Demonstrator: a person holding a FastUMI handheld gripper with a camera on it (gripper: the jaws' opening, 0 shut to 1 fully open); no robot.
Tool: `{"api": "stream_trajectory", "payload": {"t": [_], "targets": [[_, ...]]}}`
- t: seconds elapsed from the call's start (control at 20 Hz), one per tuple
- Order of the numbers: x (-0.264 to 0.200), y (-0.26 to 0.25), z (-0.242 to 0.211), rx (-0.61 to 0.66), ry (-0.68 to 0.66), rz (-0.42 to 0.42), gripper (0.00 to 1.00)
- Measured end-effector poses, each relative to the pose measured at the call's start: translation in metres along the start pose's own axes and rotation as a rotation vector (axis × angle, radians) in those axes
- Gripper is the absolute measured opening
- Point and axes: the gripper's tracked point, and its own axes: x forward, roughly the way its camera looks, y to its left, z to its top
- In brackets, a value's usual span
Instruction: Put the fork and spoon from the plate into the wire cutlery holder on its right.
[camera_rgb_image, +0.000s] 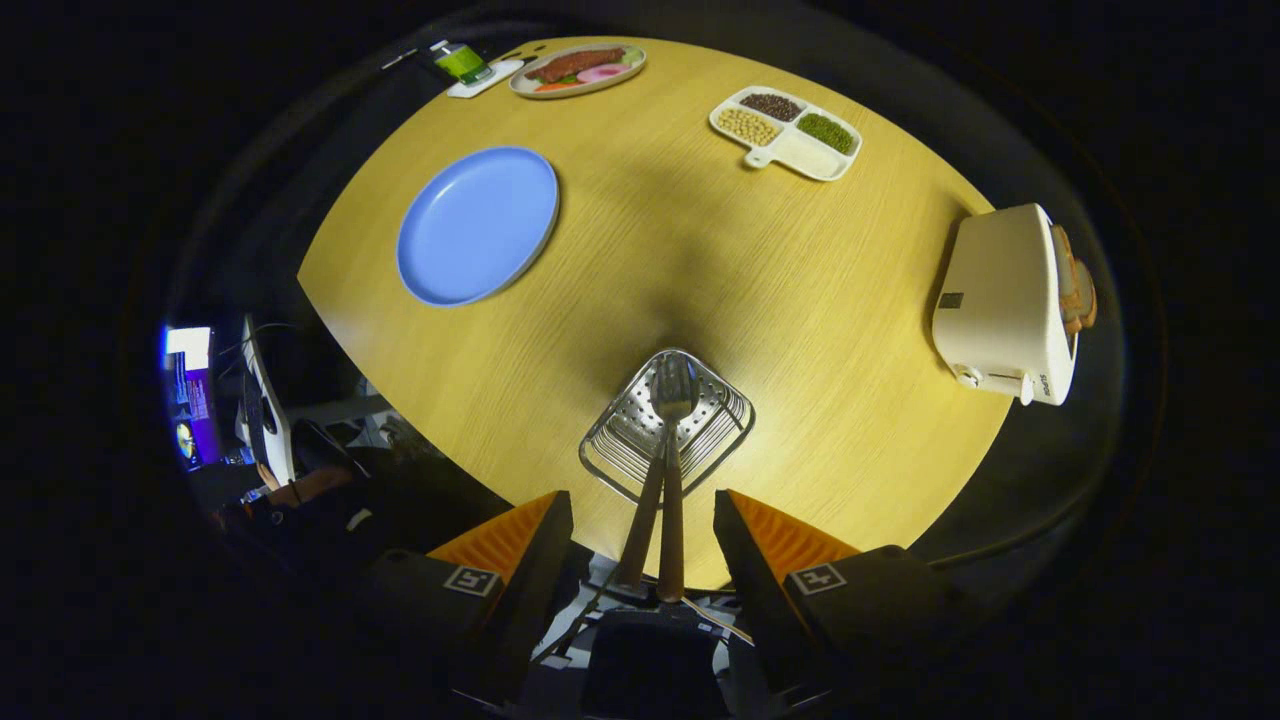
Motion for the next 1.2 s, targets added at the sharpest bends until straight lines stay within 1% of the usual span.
{"api": "stream_trajectory", "payload": {"t": [0.1,0.25,0.4,0.55,0.7,0.9,1.05,1.1,1.2], "targets": [[-0.012,-0.001,-0.006,0.010,-0.092,-0.013,0.90],[-0.033,-0.008,-0.013,0.026,-0.211,-0.076,0.91],[-0.064,0.002,-0.005,0.050,-0.394,-0.104,0.92],[-0.101,0.010,0.011,-0.008,-0.611,-0.165,0.95],[-0.137,0.026,0.022,-0.060,-0.800,-0.211,0.95],[-0.173,0.052,0.036,-0.136,-0.981,-0.258,0.99],[-0.203,0.074,0.049,-0.145,-1.131,-0.246,0.99],[-0.216,0.077,0.052,-0.147,-1.185,-0.258,0.98],[-0.240,0.076,0.058,-0.139,-1.269,-0.320,0.98]]}}
